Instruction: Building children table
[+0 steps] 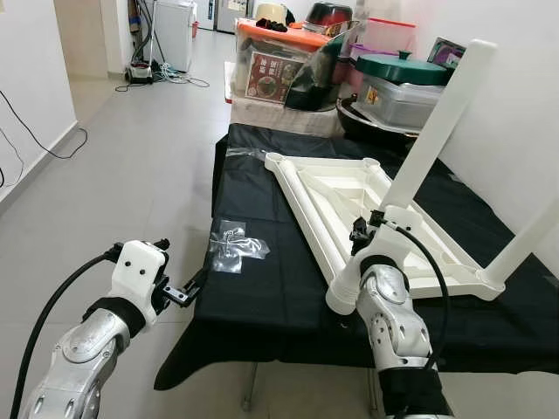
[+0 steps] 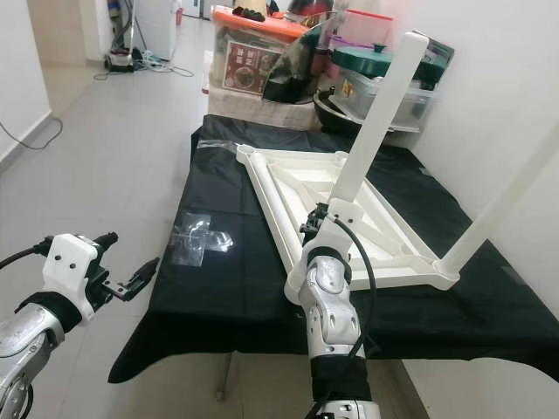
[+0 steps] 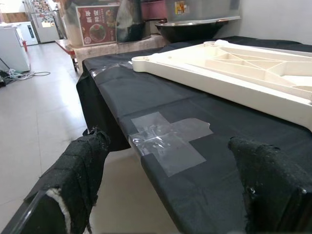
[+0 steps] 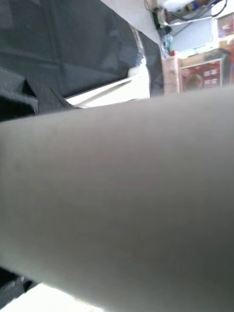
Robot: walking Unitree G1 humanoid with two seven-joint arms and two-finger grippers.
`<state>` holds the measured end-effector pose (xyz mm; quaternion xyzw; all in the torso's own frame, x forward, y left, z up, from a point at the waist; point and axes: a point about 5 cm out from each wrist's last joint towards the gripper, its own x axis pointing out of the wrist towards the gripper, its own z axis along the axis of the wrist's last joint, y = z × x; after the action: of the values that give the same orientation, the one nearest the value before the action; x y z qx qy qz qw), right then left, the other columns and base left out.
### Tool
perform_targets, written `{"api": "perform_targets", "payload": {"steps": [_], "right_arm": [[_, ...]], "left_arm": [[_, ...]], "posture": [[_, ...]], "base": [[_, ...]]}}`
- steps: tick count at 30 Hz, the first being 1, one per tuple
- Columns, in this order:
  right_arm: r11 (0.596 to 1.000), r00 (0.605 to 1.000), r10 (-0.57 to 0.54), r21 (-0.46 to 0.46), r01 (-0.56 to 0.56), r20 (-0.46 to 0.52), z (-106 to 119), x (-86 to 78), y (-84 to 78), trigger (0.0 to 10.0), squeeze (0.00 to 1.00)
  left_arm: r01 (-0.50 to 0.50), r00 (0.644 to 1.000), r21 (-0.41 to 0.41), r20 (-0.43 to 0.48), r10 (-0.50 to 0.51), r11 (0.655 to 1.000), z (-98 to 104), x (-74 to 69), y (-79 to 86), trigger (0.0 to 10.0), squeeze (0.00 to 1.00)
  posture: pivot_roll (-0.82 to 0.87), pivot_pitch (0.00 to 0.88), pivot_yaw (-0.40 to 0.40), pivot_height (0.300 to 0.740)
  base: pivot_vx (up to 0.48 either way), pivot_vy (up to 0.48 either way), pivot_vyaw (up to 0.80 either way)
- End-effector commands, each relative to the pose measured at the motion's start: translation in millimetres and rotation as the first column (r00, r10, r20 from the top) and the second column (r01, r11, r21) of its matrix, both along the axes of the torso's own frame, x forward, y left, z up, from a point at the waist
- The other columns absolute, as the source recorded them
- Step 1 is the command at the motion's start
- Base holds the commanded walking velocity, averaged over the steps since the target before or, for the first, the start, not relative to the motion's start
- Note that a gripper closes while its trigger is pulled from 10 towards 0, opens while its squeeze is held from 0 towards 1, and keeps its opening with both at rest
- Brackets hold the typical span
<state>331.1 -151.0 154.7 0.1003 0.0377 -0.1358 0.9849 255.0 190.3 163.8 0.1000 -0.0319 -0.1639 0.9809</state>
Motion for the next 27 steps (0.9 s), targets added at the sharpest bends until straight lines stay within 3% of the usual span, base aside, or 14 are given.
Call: {"api": "perform_targets", "payload": {"steps": [1, 9, 14, 20, 21, 22, 24, 26, 27], "right_arm": [[0.998, 0.998, -0.036, 0.046, 0.038, -0.052, -13, -6.0, -15.3, 10.0, 1.00], [0.999, 0.997, -0.009, 0.039, 0.006, 0.079, 19, -6.2, -19.4, 10.0, 1.00], [0.993, 0.980, 0.101, 0.036, -0.108, 0.170, 42, -6.9, -19.4, 10.0, 1.00], [0.969, 0.950, 0.241, -0.004, -0.245, 0.198, 48, -2.8, -20.1, 10.0, 1.00], [0.953, 0.934, 0.301, -0.019, -0.303, 0.194, 49, -0.4, -23.1, 10.0, 0.00], [0.935, 0.918, 0.353, -0.029, -0.354, 0.179, 47, 2.7, -29.1, 10.0, 0.00], [0.935, 0.918, 0.353, -0.029, -0.354, 0.179, 47, 2.7, -29.1, 10.0, 0.00], [0.884, 0.876, 0.466, -0.024, -0.467, 0.125, 37, 7.8, -42.3, 10.0, 0.00], [0.884, 0.876, 0.466, -0.024, -0.467, 0.125, 37, 7.8, -42.3, 10.0, 0.00]], "left_arm": [[0.016, 1.000, 0.002, -0.006, -0.016, 1.000, -1, 2.0, -3.5, 10.0, 0.00], [0.020, 1.000, 0.008, -0.002, -0.020, 1.000, 0, 4.7, -1.9, 10.0, 0.00], [0.026, 1.000, 0.008, 0.003, -0.026, 1.000, 0, 6.3, -2.8, 10.0, 0.00], [0.031, 1.000, 0.004, 0.004, -0.031, 1.000, 0, 7.1, -4.1, 10.0, 0.00], [0.034, 0.999, 0.003, 0.005, -0.034, 0.999, -1, 7.1, -4.8, 10.0, 0.00], [0.037, 0.999, 0.001, 0.005, -0.037, 0.999, -1, 7.4, -5.7, 10.0, 0.00], [0.037, 0.999, 0.001, 0.005, -0.037, 0.999, -1, 7.4, -5.7, 10.0, 0.00], [0.041, 0.999, 0.000, 0.006, -0.041, 0.999, -1, 7.7, -7.6, 10.0, 0.00], [0.041, 0.999, 0.000, 0.006, -0.041, 0.999, -1, 7.7, -7.6, 10.0, 0.00]], "posture": [[0.10, 0.000, -0.146, 0.740], [0.08, 0.000, -0.134, 0.740], [0.07, 0.000, -0.130, 0.740], [0.06, 0.000, -0.130, 0.740], [0.06, 0.000, -0.130, 0.740], [0.06, 0.000, -0.133, 0.740], [0.06, 0.000, -0.133, 0.740], [0.06, 0.000, -0.137, 0.740], [0.06, 0.000, -0.137, 0.740]], "base": [[0.000, 0.000, 0.00], [0.000, 0.000, 0.00], [0.000, 0.000, 0.00], [0.000, 0.000, 0.00], [0.000, 0.000, 0.00], [0.000, 0.000, 0.00], [0.000, 0.000, 0.00], [0.000, 0.000, 0.00], [0.000, 0.000, 0.00]]}}
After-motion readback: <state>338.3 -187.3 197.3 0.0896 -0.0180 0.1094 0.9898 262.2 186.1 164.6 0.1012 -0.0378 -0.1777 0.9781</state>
